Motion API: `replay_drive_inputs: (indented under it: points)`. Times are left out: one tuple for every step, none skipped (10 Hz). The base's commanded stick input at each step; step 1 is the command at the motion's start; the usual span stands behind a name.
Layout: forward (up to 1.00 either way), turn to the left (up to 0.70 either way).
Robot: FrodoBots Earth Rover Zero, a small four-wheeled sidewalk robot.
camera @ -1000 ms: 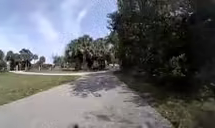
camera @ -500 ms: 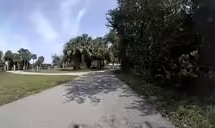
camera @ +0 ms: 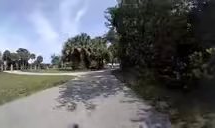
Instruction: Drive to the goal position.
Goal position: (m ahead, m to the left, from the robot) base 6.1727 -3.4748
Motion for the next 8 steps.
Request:
replay_drive_inputs:
  points:
    - [0.70,0.00]
    - [0.70,0.00]
    - [0.70,0.00]
    - [0.70,0.00]
    - [0.70,0.01]
    - [0.70,0.09]
    - [0.70,0.14]
    - [0.70,0.14]
